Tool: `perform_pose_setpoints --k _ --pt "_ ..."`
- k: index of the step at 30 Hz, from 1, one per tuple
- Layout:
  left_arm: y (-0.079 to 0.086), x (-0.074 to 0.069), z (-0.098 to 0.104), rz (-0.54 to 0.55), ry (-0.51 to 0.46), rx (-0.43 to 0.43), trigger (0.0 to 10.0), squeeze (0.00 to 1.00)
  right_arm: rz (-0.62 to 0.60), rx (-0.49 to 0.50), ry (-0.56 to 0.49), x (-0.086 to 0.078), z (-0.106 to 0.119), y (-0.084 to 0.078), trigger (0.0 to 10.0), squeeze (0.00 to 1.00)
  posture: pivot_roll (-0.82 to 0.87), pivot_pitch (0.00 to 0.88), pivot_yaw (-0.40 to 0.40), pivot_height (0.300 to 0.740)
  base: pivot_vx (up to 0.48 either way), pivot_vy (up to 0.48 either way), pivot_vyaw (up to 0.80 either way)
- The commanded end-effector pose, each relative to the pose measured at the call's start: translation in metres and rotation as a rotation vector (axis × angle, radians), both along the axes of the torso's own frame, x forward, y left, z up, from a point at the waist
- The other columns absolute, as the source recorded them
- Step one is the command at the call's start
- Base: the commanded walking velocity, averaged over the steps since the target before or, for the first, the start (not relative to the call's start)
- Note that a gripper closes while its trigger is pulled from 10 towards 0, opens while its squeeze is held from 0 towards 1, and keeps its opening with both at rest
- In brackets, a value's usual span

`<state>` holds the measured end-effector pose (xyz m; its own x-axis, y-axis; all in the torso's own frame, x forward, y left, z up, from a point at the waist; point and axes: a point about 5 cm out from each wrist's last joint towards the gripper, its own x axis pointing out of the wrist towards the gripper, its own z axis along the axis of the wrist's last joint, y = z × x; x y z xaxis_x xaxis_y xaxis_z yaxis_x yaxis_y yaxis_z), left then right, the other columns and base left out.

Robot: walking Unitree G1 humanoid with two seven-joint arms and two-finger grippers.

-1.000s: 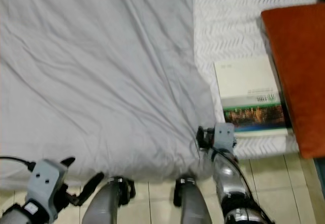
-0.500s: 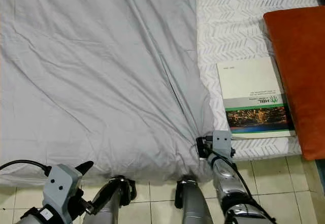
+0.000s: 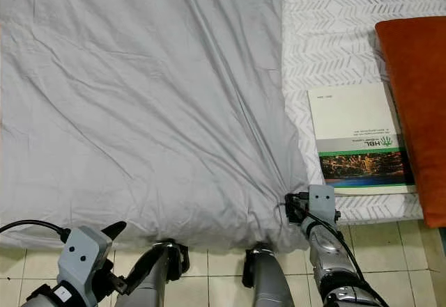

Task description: Clean up the room

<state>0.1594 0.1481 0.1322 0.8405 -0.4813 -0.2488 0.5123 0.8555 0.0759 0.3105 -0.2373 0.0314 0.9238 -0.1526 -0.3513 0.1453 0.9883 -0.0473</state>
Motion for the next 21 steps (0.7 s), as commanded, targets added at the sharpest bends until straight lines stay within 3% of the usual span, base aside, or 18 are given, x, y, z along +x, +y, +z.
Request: perform_pose_setpoints --k 1,2,6,7,9,11,12,17,18,21 --pt "0.003 -0.005 -0.008 0.012 0.040 0.017 10.0 0.00 -0.020 0.023 0.181 -0.032 -0.037 0.000 8.2 0.00 0.15 0.666 0.056 0.740 0.000 0.000 0.00" --pt "0.003 -0.005 -0.008 0.012 0.039 0.017 10.0 0.00 -0.016 0.006 0.194 -0.033 -0.038 -0.002 0.0 0.00 0.15 0.661 0.053 0.740 0.000 0.000 0.00" --pt "0.003 -0.005 -0.007 0.015 0.037 0.016 10.0 0.00 -0.065 0.045 0.210 -0.035 -0.039 -0.008 0.0 0.00 0.16 0.663 0.055 0.740 0.000 0.000 0.00" --pt "0.003 -0.006 -0.007 0.014 0.038 0.014 10.0 0.00 -0.161 0.187 0.198 -0.037 -0.040 -0.014 0.0 0.00 0.15 0.667 0.054 0.740 0.000 0.000 0.00" --pt "0.003 -0.006 -0.007 0.014 0.038 0.014 10.0 0.00 -0.161 0.187 0.198 -0.037 -0.040 -0.014 0.0 0.00 0.15 0.667 0.054 0.740 0.000 0.000 0.00" --pt "0.001 -0.007 -0.008 0.009 0.054 -0.014 10.0 0.00 -0.253 0.344 0.182 -0.039 -0.040 -0.019 0.0 0.00 0.15 0.666 0.053 0.740 0.000 0.000 0.00" --pt "-0.001 -0.008 -0.009 -0.001 0.067 -0.035 10.0 0.00 -0.273 0.366 0.179 -0.039 -0.040 -0.023 0.0 0.00 0.15 0.666 0.051 0.740 0.000 0.000 0.00" --pt "-0.017 -0.018 -0.018 -0.104 0.101 -0.049 10.0 0.00 -0.276 0.271 0.177 -0.041 -0.034 -0.039 0.0 0.00 0.15 0.667 0.048 0.740 0.000 0.000 0.00" --pt "-0.037 -0.035 -0.039 -0.185 0.156 -0.066 10.0 0.00 -0.303 0.231 0.149 -0.040 -0.026 -0.053 0.0 0.00 0.14 0.667 0.046 0.740 0.000 0.000 0.00" --pt "-0.050 -0.046 -0.052 -0.234 0.167 -0.071 10.0 0.00 -0.309 0.203 0.133 -0.039 -0.021 -0.060 0.0 0.00 0.14 0.667 0.046 0.740 0.000 0.000 0.00"
